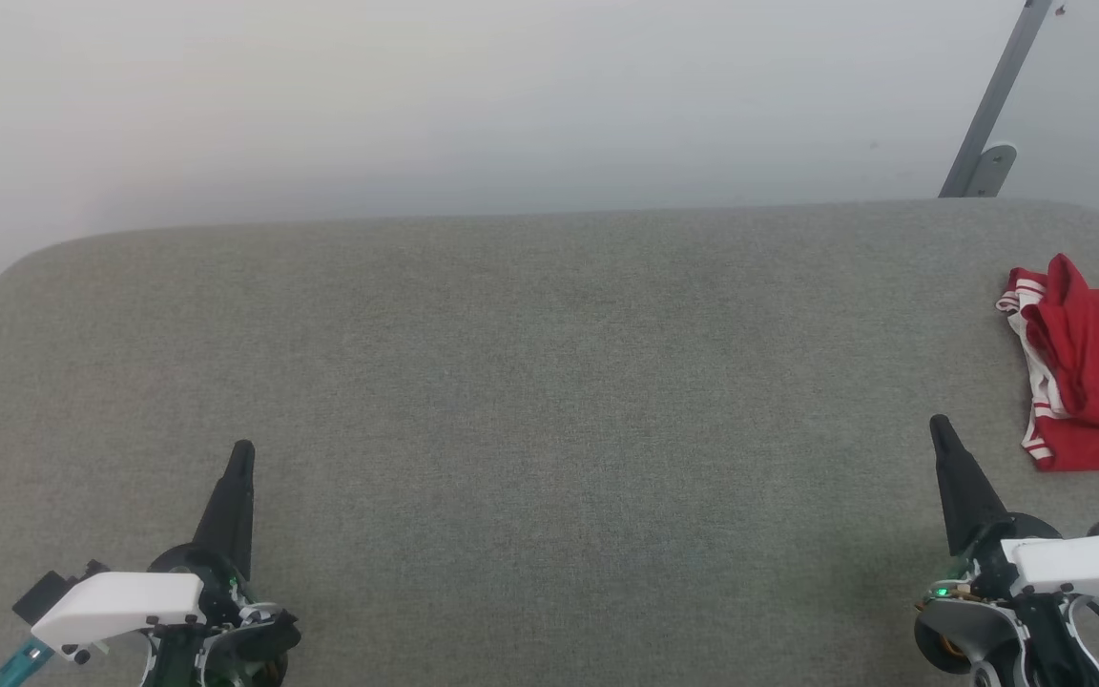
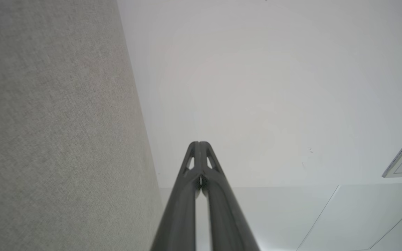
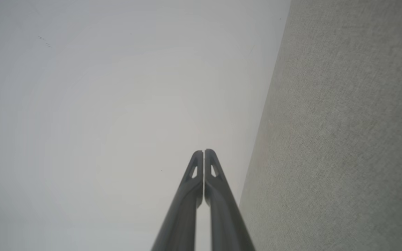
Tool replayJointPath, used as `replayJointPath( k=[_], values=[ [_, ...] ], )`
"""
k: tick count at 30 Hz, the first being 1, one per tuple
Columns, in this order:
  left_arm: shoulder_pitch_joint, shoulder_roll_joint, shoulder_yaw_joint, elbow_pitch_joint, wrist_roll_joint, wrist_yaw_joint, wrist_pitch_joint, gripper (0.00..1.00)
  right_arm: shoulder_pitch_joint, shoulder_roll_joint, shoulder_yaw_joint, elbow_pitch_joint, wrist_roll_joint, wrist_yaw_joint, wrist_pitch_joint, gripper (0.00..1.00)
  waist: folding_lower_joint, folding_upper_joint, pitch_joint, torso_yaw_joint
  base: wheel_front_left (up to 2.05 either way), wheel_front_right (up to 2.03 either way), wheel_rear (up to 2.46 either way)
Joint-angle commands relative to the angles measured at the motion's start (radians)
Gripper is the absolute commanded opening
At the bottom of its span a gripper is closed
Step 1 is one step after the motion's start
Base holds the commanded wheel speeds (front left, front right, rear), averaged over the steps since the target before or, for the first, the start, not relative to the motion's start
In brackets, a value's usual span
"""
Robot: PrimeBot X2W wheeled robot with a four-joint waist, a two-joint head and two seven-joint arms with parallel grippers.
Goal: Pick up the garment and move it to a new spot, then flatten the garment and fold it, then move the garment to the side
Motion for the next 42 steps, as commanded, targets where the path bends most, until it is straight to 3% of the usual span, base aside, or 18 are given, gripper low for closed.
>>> replayJointPath(
  k=[1, 42],
  values=[
    [-0.012, 0.001, 0.002, -0.001, -0.001, -0.003, 0.002, 0.0, -0.008, -0.002, 0.001, -0.001, 0.004, 0.0, 0.002, 0.0, 0.0, -0.0001, 0.0, 0.0, 0.0, 0.0, 0.0],
    [-0.012, 0.001, 0.003, -0.001, -0.001, -0.003, 0.002, 0.0, -0.008, -0.002, 0.001, -0.001, 0.004, 0.0, 0.002, 0.0, 0.0, -0.0001, 0.0, 0.0, 0.0, 0.0, 0.0]
  ],
)
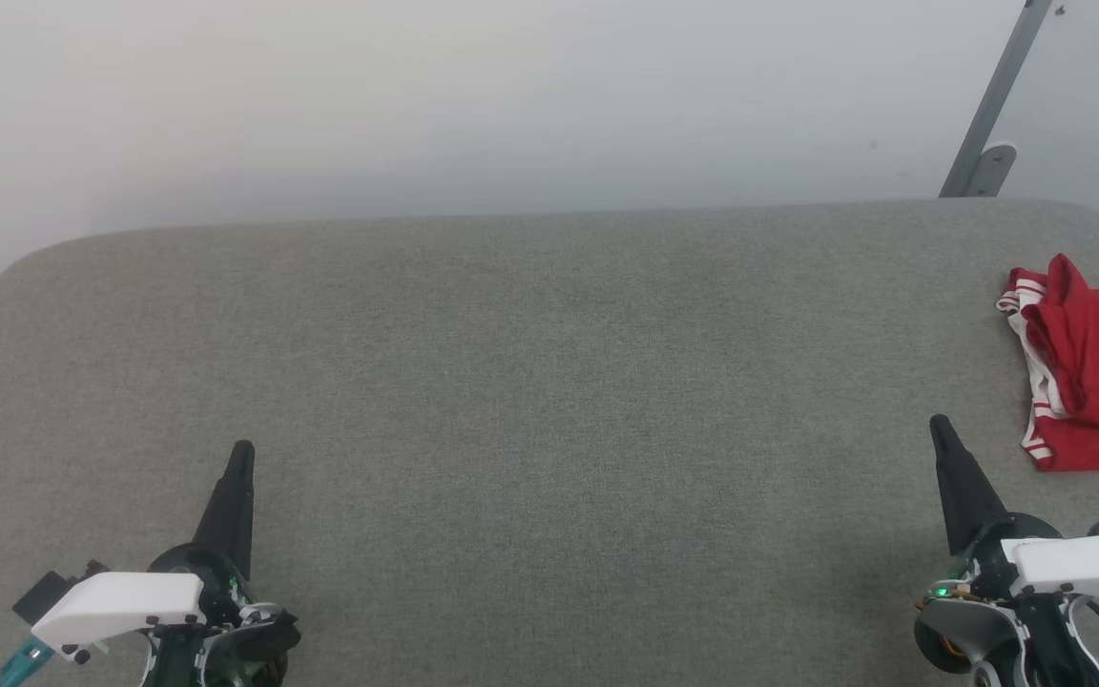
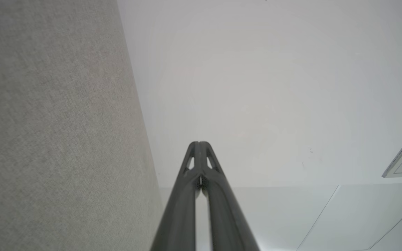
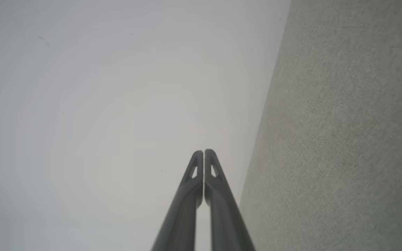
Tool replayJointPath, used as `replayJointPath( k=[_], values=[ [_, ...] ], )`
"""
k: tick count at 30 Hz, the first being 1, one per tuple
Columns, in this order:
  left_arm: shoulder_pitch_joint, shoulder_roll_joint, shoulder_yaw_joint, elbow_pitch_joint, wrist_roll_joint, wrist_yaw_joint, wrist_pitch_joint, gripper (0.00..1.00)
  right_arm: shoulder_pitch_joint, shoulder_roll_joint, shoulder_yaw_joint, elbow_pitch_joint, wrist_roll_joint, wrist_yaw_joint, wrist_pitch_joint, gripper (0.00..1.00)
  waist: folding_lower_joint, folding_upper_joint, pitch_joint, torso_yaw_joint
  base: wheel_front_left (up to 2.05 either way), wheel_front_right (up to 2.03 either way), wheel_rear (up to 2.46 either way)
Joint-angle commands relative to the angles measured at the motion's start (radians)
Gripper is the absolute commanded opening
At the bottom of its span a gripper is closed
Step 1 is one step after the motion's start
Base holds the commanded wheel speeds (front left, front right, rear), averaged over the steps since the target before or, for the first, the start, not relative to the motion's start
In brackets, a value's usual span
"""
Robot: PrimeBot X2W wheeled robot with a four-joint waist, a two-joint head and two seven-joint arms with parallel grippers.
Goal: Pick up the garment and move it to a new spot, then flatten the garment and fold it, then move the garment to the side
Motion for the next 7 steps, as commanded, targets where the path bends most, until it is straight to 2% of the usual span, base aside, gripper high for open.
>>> replayJointPath(
  k=[1, 7],
  values=[
    [-0.012, 0.002, 0.003, -0.001, -0.001, -0.003, 0.002, 0.0, -0.008, -0.002, 0.0, -0.001, 0.004, 0.0, 0.002, 0.0, 0.0, -0.0001, 0.0, 0.0, 0.0, 0.0, 0.0],
    [-0.012, 0.002, 0.003, -0.001, -0.001, -0.003, 0.002, 0.0, -0.008, -0.002, 0.0, -0.001, 0.004, 0.0, 0.002, 0.0, 0.0, -0.0001, 0.0, 0.0, 0.0, 0.0, 0.0]
  ],
)
